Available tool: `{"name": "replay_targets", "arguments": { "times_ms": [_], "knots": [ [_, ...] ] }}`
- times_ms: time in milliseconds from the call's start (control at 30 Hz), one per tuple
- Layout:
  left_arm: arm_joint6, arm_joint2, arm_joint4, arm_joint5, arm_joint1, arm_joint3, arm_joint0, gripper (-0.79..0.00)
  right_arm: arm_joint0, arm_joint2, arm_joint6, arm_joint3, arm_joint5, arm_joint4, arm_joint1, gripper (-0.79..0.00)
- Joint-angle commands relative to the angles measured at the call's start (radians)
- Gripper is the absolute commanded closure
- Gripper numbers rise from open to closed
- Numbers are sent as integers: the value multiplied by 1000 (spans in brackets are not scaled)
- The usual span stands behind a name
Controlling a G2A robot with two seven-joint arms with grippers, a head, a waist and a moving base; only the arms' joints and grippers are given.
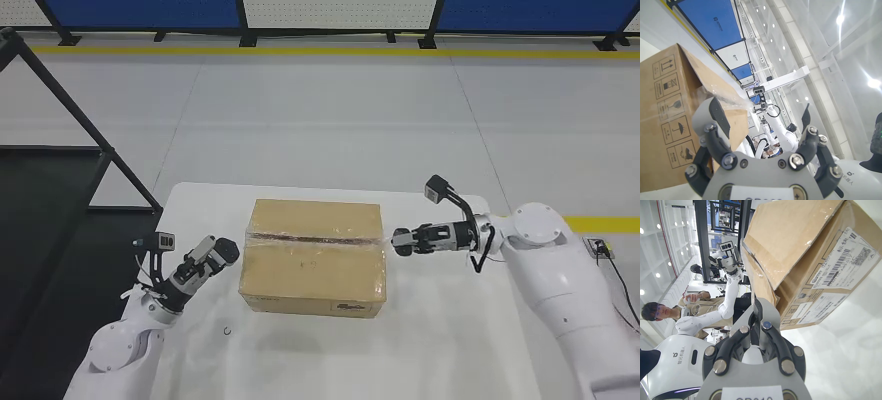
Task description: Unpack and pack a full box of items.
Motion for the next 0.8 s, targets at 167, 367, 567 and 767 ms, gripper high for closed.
{"name": "replay_targets", "arguments": {
  "times_ms": [167, 367, 567, 767],
  "knots": [
    [9, 5, 6, 6, 1, 6, -7, -785, 36, -35, 12, 80, 12, 13, -15, 0],
    [15, 14, 14, 9, 2, 8, -14, -785, 64, -63, 13, 153, 21, 19, -32, 0],
    [18, 18, 15, 8, 3, 14, -19, -785, 82, -82, 9, 208, 9, 26, -48, 0],
    [21, 21, 17, 8, 4, 18, -22, -785, 89, -100, 13, 235, 13, 26, -59, -28]
  ]
}}
